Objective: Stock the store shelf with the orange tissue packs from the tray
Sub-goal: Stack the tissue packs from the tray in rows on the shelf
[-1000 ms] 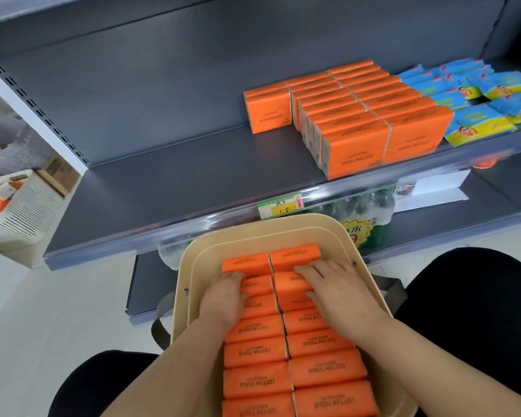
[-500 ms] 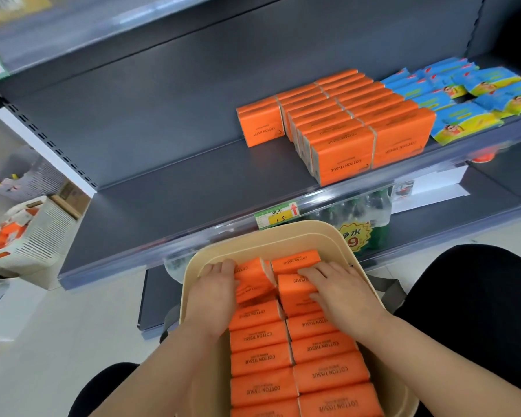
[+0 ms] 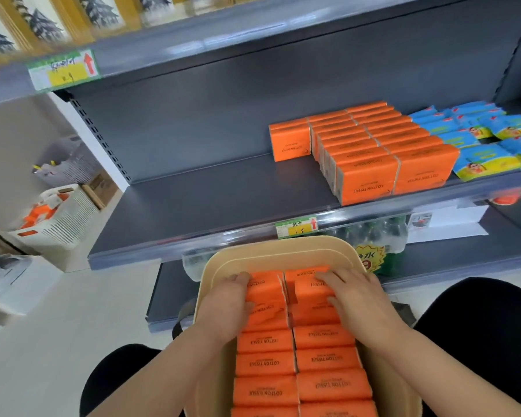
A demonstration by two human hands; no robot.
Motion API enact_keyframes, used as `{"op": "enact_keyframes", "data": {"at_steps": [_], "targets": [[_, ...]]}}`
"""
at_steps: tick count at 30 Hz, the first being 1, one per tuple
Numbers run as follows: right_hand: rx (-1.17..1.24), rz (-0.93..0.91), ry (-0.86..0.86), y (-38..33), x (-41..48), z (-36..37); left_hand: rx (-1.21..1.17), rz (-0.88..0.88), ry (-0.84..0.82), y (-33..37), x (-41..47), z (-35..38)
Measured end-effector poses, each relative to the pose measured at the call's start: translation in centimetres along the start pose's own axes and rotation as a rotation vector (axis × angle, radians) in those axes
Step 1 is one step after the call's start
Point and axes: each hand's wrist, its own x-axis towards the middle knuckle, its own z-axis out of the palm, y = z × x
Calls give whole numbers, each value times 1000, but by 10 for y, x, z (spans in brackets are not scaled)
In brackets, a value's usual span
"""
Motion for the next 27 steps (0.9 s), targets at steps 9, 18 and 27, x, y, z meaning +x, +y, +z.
{"op": "enact_keyframes", "data": {"at_steps": [9, 18, 27], "targets": [[-126, -18, 348, 20, 65, -65, -242, -46, 417, 29, 62, -89], [-233, -111, 414, 17, 144, -68, -32, -119, 220, 22, 169, -114], [-279, -23, 382, 29, 188, -41, 95, -71, 175, 22, 264, -104]]}}
